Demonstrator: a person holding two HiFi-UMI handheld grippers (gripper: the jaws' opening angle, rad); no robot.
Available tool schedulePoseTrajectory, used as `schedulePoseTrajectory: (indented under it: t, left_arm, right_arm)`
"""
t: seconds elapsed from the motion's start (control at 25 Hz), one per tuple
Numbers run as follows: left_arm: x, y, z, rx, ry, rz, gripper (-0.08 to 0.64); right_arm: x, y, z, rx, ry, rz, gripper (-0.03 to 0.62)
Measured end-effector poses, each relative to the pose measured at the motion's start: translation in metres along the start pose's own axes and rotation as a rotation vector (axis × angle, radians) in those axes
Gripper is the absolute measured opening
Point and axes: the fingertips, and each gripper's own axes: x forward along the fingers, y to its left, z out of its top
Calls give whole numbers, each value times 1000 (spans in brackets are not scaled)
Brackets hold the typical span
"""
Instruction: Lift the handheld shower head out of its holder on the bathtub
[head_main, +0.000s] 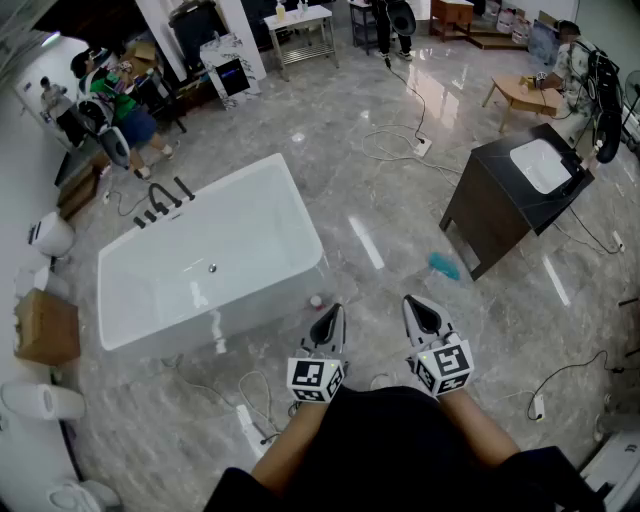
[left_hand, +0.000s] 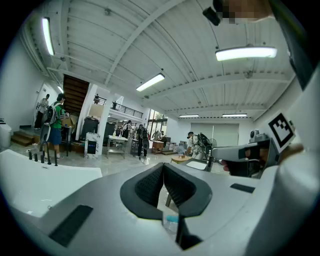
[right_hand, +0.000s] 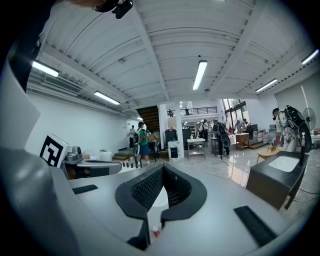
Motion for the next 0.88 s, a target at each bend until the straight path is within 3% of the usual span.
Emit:
schedulePoseTrajectory:
  t: [0.44, 0.88]
  left_arm:
    - [7, -3, -3, -13, -5, 17, 3]
    - [7, -5, -5, -15, -5, 6, 6]
  right_arm:
    - [-16, -34, -4, -74, 7, -72, -6]
    - [-25, -51, -19, 39, 42, -98, -3]
